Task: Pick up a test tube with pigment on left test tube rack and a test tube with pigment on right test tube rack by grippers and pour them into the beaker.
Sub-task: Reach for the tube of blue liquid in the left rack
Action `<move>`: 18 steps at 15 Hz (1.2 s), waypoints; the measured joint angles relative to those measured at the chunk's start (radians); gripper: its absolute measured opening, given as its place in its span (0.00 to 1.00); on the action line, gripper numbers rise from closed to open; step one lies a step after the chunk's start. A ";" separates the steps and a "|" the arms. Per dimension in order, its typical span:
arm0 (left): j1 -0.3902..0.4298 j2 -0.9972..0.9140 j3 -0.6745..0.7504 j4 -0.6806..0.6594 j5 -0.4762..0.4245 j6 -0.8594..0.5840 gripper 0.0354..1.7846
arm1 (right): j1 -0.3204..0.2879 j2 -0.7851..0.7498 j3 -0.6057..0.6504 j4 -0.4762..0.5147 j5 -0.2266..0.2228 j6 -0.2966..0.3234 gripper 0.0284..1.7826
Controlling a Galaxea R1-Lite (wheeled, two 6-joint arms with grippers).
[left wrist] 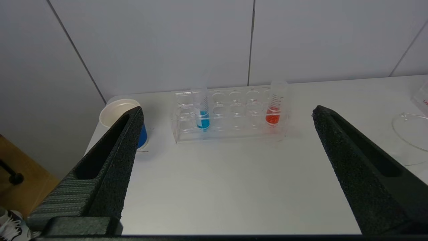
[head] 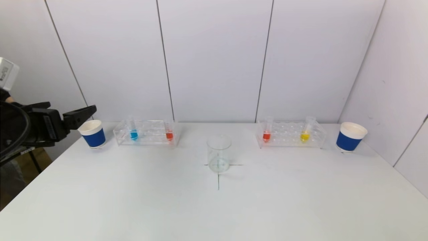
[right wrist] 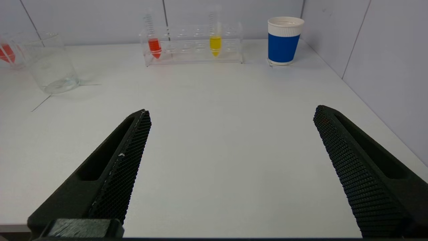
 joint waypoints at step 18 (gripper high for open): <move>0.054 0.816 0.033 -0.880 -0.058 0.006 0.99 | 0.000 0.000 0.000 0.000 0.000 0.000 0.99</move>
